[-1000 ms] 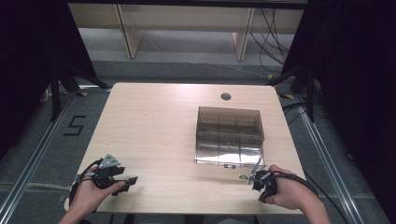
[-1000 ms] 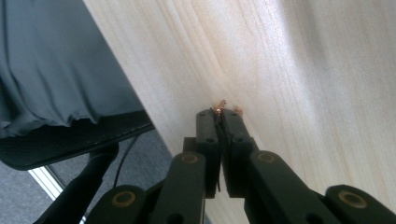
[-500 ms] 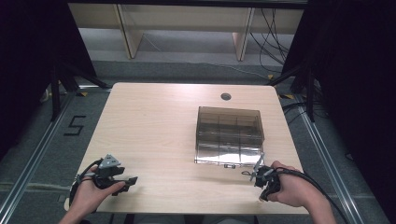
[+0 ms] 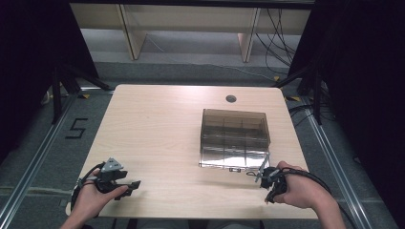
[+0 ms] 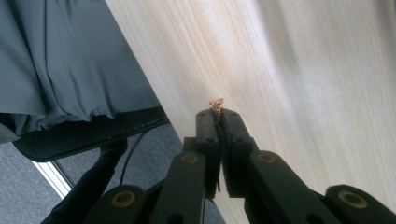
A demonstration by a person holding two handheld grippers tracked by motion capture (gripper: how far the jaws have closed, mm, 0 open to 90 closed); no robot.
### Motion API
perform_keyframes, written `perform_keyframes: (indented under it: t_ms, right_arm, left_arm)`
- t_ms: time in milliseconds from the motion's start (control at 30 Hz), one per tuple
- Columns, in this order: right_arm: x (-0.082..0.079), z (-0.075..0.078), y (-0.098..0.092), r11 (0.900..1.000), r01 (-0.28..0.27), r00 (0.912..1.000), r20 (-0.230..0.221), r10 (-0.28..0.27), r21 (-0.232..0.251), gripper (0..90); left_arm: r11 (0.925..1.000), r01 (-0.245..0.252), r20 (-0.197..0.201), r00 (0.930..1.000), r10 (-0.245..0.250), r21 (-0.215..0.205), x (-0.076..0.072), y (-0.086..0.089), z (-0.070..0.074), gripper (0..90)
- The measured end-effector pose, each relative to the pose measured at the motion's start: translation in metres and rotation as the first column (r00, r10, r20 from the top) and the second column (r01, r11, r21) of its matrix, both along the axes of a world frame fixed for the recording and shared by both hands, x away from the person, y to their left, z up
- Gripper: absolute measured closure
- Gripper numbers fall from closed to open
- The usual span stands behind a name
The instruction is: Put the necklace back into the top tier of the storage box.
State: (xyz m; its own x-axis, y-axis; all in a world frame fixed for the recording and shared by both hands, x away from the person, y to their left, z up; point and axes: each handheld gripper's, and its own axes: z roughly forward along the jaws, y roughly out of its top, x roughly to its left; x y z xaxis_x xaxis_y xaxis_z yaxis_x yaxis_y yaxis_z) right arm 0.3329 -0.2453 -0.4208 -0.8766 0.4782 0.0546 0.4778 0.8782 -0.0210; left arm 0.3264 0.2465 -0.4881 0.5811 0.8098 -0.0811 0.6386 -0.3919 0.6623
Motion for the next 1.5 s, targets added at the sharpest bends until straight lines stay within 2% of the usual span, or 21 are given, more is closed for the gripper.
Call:
perform_keyframes:
  t_ms: [67, 100, 167, 200, 233, 500, 533, 767, 833, 933, 967, 1000, 1033, 1067, 1167, 1200, 1233, 1300, 1367, 1433, 1500]
  right_arm:
    - [-0.001, 0.002, 0.001, 1.000, 0.012, 0.9999, 0.009, -0.012, -0.010, 87.5]
    - [0.001, 0.002, 0.001, 1.000, -0.008, 1.0000, 0.004, 0.008, -0.001, 87.5]
    - [0.002, 0.003, 0.002, 1.000, -0.005, 1.0000, 0.000, 0.005, -0.010, 87.4]
    - [0.001, 0.004, 0.002, 1.000, 0.014, 0.9999, 0.006, -0.014, -0.015, 87.5]
    - [0.003, 0.004, 0.003, 1.000, -0.013, 0.9999, 0.005, 0.013, -0.001, 87.5]
    - [0.004, 0.010, 0.005, 1.000, 0.009, 0.9999, 0.015, -0.009, -0.011, 87.5]
    - [0.005, 0.011, 0.006, 1.000, -0.006, 0.9999, 0.011, 0.006, -0.013, 87.5]
    - [0.007, 0.016, 0.008, 1.000, -0.010, 0.9999, 0.009, 0.010, -0.011, 87.5]
    - [0.006, 0.017, 0.008, 1.000, 0.012, 0.9998, 0.013, -0.012, -0.016, 87.4]
    - [0.008, 0.019, 0.009, 1.000, -0.011, 0.9999, 0.006, 0.011, -0.013, 87.5]
    - [0.007, 0.020, 0.010, 1.000, 0.008, 0.9999, 0.007, -0.008, -0.020, 87.5]
    - [0.008, 0.019, 0.010, 1.000, -0.009, 0.9999, 0.007, 0.009, -0.014, 87.5]
    - [0.007, 0.020, 0.010, 1.000, 0.015, 0.9999, 0.006, -0.015, -0.019, 87.5]
    - [0.009, 0.020, 0.010, 1.000, -0.011, 0.9999, 0.003, 0.011, -0.017, 87.5]
    - [0.011, 0.021, 0.010, 1.000, -0.027, 0.9996, 0.006, 0.027, -0.002, 87.5]
    - [0.011, 0.021, 0.010, 1.000, -0.024, 0.9997, 0.004, 0.024, -0.005, 87.5]
    - [0.009, 0.023, 0.011, 1.000, 0.005, 1.0000, 0.004, -0.005, -0.017, 87.5]
    - [0.012, 0.023, 0.011, 1.000, -0.029, 0.9996, 0.004, 0.029, -0.005, 87.5]
    - [0.012, 0.025, 0.012, 1.000, -0.008, 1.0000, -0.005, 0.008, -0.019, 87.5]
    - [0.013, 0.026, 0.012, 1.000, -0.023, 0.9997, -0.001, 0.023, -0.008, 87.4]
    - [0.013, 0.028, 0.013, 1.000, -0.011, 0.9999, -0.003, 0.011, -0.017, 87.4]
  left_arm:
    - [1.0000, 0.006, 0.001, 1.0000, -0.006, 0.005, 0.000, 0.000, 0.000, 32.0]
    - [1.0000, 0.004, -0.001, 1.0000, -0.004, 0.003, 0.000, 0.000, 0.000, 32.0]
    - [1.0000, 0.007, -0.001, 1.0000, -0.007, 0.005, 0.000, 0.001, 0.001, 32.0]
    - [0.9999, 0.007, -0.002, 1.0000, -0.007, 0.008, 0.000, 0.001, 0.001, 32.0]
    - [1.0000, 0.004, 0.002, 1.0000, -0.004, 0.006, 0.000, 0.001, 0.000, 32.0]
    - [1.0000, 0.005, 0.003, 1.0000, -0.005, 0.005, 0.000, 0.000, 0.000, 32.0]
    - [1.0000, 0.007, 0.002, 1.0000, -0.007, 0.006, 0.000, 0.001, 0.000, 32.0]
    - [0.9999, 0.009, -0.001, 1.0000, -0.009, 0.008, 0.000, 0.001, 0.001, 32.0]
    - [0.9999, 0.009, -0.001, 1.0000, -0.009, 0.008, 0.000, 0.001, 0.001, 32.0]
    - [0.9999, 0.009, -0.001, 1.0000, -0.009, 0.008, 0.000, 0.001, 0.001, 32.0]
    - [0.9999, 0.009, -0.001, 1.0000, -0.009, 0.008, 0.000, 0.001, 0.001, 32.0]
    - [0.9999, 0.009, -0.001, 1.0000, -0.009, 0.007, 0.000, 0.001, 0.001, 32.0]
    - [0.9999, 0.009, -0.001, 1.0000, -0.009, 0.008, 0.000, 0.001, 0.001, 31.9]
    - [0.9999, 0.009, -0.002, 1.0000, -0.009, 0.008, 0.000, 0.001, 0.001, 32.0]
    - [0.9999, 0.007, -0.001, 1.0000, -0.007, 0.008, 0.000, 0.001, 0.001, 32.0]
    - [0.9999, 0.010, -0.001, 1.0000, -0.010, 0.007, 0.000, 0.001, 0.001, 32.0]
    - [0.9999, 0.007, -0.001, 1.0000, -0.007, 0.008, 0.000, 0.001, 0.001, 32.0]
    - [0.9999, 0.008, -0.001, 1.0000, -0.008, 0.007, 0.000, 0.001, 0.001, 32.0]
    - [1.0000, 0.007, 0.000, 1.0000, -0.007, 0.007, 0.000, 0.001, 0.001, 32.0]
    - [1.0000, 0.009, 0.000, 1.0000, -0.009, 0.005, 0.000, 0.001, 0.001, 32.0]
    - [0.9999, 0.009, 0.000, 1.0000, -0.009, 0.005, 0.000, 0.001, 0.001, 32.0]
